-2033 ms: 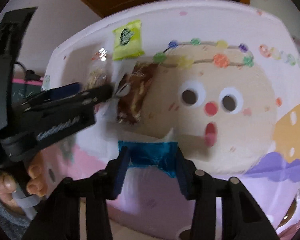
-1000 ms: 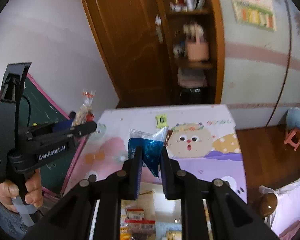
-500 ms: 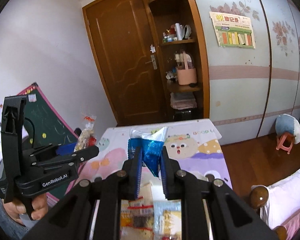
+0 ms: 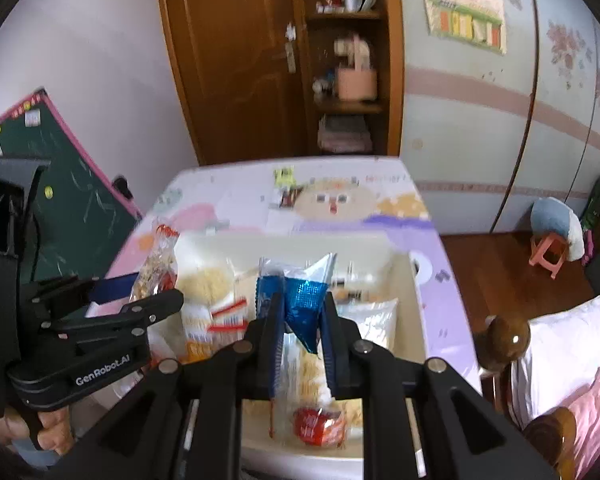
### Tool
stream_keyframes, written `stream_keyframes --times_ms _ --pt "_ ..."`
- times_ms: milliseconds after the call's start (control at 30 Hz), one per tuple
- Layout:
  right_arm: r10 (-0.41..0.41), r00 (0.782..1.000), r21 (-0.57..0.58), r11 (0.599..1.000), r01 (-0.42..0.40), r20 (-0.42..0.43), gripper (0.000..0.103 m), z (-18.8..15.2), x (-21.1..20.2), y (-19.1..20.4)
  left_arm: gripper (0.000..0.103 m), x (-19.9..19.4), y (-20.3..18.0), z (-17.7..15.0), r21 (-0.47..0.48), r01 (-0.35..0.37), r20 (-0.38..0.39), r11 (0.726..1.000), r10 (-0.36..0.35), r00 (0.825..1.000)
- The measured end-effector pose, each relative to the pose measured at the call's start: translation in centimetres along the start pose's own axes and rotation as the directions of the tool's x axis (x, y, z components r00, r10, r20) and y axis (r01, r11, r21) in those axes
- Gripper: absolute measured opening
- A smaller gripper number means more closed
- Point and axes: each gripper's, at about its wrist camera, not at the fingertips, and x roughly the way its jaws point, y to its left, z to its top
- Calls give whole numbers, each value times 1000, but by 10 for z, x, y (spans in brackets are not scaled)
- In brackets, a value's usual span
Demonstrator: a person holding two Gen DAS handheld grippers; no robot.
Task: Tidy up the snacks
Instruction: 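Carry the nut-cluster bag and blue packet over the tray and release both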
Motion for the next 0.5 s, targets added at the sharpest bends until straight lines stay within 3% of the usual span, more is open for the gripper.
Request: stream_keyframes --times_ms 100,200,267,367,500 --pt "-8 999 -17 1000 8 -33 17 -7 12 3 43 10 -2 -5 13 -21 -21 1000 21 1000" --pt "-40 997 -45 998 37 -62 19 -11 21 6 52 14 -2 -2 10 -50 -22 999 50 999" --pt "-61 995 -48 997 58 -73 24 -14 24 7 94 12 -2 0 8 -77 -7 997 77 997" --pt "-85 993 -43 996 82 -84 40 -17 28 9 97 6 -2 2 1 -111 37 994 111 993" --pt "-79 993 -12 997 78 -84 44 -17 30 2 97 6 -4 3 13 -130 37 991 130 991"
